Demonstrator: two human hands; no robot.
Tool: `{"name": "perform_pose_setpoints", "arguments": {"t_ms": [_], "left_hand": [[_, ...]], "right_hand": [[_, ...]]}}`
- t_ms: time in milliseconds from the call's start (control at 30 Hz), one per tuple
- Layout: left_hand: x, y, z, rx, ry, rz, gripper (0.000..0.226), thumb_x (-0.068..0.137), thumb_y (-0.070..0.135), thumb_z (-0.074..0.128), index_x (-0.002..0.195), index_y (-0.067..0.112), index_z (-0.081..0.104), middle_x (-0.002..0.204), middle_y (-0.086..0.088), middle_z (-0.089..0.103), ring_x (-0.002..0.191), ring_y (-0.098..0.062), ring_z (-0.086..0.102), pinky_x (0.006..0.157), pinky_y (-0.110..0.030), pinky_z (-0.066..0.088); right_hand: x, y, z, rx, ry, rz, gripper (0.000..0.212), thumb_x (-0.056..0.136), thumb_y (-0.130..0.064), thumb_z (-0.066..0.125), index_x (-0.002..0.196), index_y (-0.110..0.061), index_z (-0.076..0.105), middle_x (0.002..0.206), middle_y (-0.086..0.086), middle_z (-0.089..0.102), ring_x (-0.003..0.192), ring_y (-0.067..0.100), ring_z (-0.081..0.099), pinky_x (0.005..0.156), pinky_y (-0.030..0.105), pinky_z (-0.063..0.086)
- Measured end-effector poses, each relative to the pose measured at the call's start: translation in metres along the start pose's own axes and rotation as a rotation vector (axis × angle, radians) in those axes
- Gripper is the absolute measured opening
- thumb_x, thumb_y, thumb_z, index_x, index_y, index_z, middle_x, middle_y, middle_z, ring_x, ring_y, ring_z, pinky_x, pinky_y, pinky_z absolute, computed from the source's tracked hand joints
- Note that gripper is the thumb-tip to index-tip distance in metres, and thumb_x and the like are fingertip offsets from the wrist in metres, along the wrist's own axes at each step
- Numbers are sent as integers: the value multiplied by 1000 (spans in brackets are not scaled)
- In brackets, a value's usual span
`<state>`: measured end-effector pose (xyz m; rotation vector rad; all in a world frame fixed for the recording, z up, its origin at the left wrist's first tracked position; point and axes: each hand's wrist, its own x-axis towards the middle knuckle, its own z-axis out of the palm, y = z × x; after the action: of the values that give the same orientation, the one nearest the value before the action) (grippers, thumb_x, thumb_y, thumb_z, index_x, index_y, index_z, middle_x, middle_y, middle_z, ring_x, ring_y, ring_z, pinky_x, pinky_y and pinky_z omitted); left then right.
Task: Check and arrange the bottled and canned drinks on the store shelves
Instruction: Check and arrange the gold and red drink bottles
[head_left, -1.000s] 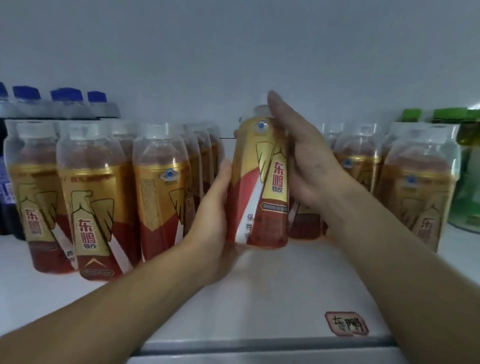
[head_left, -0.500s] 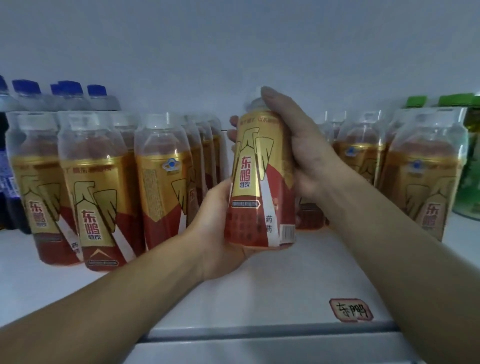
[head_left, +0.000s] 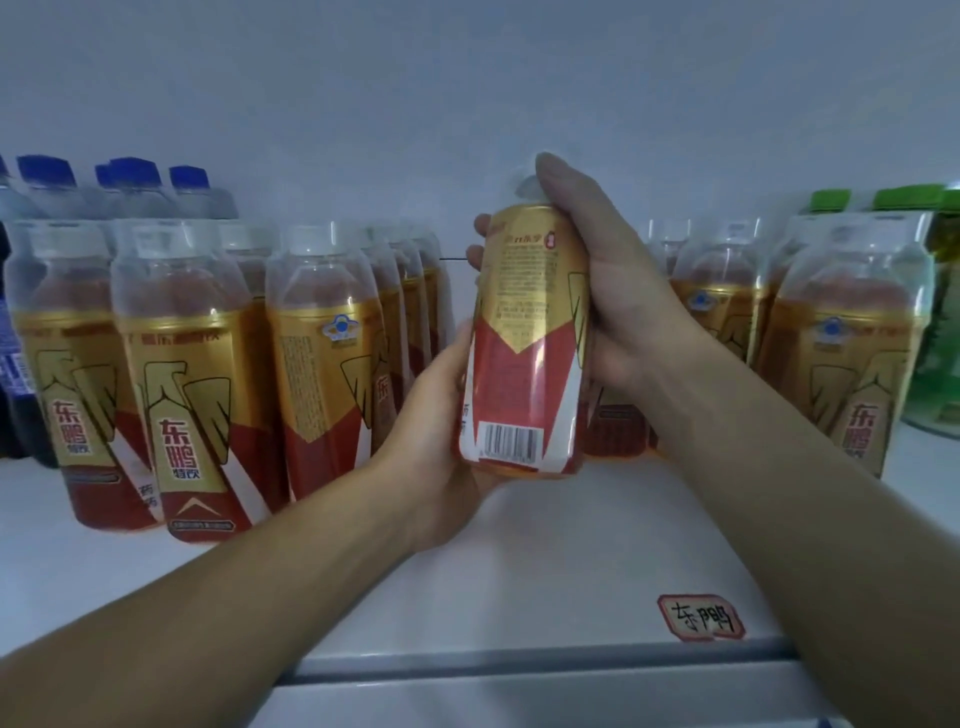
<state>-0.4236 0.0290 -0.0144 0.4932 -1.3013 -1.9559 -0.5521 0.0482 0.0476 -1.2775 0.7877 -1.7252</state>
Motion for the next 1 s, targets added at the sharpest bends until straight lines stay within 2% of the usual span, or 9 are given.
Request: {"name": "perform_pose_setpoints", "arguments": {"t_ms": [100, 233, 300, 433, 533, 667, 767, 900, 1000], "left_hand": [[1, 1, 2, 38, 40, 83, 53, 101, 59, 32, 116, 27, 71, 110, -2, 76, 99, -21, 74, 81, -41, 56], [1, 1, -3, -21, 62, 38, 56, 99, 59, 37, 120, 18, 70, 102, -8, 76, 83, -25, 74, 64, -35, 58], [-2, 2, -3, -25, 22, -51, 63, 96, 60, 39, 120, 11, 71, 100, -14, 74, 79, -31, 71, 58, -37, 59], [0, 0, 1, 10, 59, 21, 62, 99, 62, 35, 115, 15, 72, 104, -11, 76, 92, -27, 74, 77, -40, 58], [1, 1, 3, -14, 92, 100, 56, 100, 58, 37, 107, 17, 75, 102, -7, 77, 92, -21, 74, 85, -38, 55], [-2, 4, -2, -30, 76, -5, 57, 95, 57, 44, 114, 13, 74, 104, -9, 75, 82, -24, 72, 71, -34, 59], [-2, 2, -1, 13, 58, -36, 56, 96, 59, 43, 113, 16, 74, 106, -10, 75, 86, -27, 73, 73, -38, 60], [0, 1, 4, 68, 83, 68, 55, 101, 59, 32, 116, 23, 71, 107, -2, 77, 100, -17, 73, 91, -40, 54], [2, 1, -2, 22, 96, 66, 56, 101, 57, 36, 110, 17, 73, 94, -6, 77, 79, -20, 74, 73, -36, 56]], "right_hand": [[7, 3, -2, -130, 104, -125, 58, 86, -39, 75, 132, -10, 52, 104, 11, 71, 90, 25, 73, 75, 41, 60], [5, 4, -3, 10, -32, 24, 37, 89, -41, 70, 111, -13, 59, 91, 11, 69, 81, 25, 69, 78, 40, 57], [4, 2, -6, 41, -71, 96, 46, 87, -46, 68, 111, -6, 63, 99, 16, 67, 89, 30, 67, 83, 41, 58], [6, 4, -2, -46, 22, 19, 67, 83, -44, 72, 128, 4, 57, 98, 16, 65, 76, 22, 68, 71, 36, 59], [10, 9, -4, -154, 76, -109, 40, 88, -38, 74, 114, -12, 56, 80, 1, 70, 71, 16, 70, 71, 37, 55], [6, 7, -1, 11, -57, 44, 34, 84, -44, 72, 102, -16, 65, 101, 14, 69, 96, 29, 68, 83, 42, 58], [2, 1, 0, 37, -49, 66, 28, 83, -42, 68, 78, -15, 77, 101, 17, 66, 100, 33, 62, 78, 38, 59], [10, 6, -4, -164, 78, -106, 52, 83, -42, 74, 117, -4, 62, 101, 16, 68, 89, 27, 68, 77, 40, 58], [13, 11, -5, -133, 37, -38, 67, 78, -44, 80, 130, -10, 54, 111, 12, 70, 95, 23, 71, 87, 42, 57]]}}
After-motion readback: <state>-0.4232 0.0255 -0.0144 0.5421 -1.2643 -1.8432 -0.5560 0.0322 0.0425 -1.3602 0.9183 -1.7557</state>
